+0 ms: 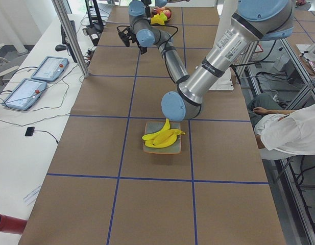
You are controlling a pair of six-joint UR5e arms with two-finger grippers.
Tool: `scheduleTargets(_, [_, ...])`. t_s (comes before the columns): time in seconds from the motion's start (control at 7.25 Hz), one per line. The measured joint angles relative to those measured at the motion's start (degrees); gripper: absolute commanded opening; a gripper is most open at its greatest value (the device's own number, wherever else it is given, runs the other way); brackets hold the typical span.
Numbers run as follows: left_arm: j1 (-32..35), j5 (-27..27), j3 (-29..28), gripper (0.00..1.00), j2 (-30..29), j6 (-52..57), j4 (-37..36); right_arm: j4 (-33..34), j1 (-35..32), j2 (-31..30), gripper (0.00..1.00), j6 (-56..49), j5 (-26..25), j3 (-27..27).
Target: Transfer all bananas from basket to plate
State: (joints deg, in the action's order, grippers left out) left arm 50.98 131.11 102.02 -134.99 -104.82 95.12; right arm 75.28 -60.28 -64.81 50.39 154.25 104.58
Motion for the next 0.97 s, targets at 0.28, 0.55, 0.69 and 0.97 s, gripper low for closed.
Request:
scheduleTargets(0.28, [-3.2, -0.1, -6.6, 1.00, -6.2, -1.6, 3.4, -0.1, 4.9, 3.7, 0.00, 4.0, -5.5, -0.1])
scheduleTargets(0.55, [-4.6, -0.1, -10.8, 1.00, -8.4, -4.8, 9.2, -3.4, 6.6, 4.8, 0.00, 7.0, -7.3, -0.4])
scheduleTargets(0.69, [-5.2, 0.0, -11.9, 1.00, -9.0, -5.6, 11.3, -6.7, 7.2, 4.9, 0.00, 9.5, -8.3, -0.8])
scheduleTargets(0.97, [-6.3, 0.0, -13.6, 1.00, -9.4, -8.5, 16.5, -10.5, 7.9, 5.8, 0.00, 13.4, -9.2, -1.1])
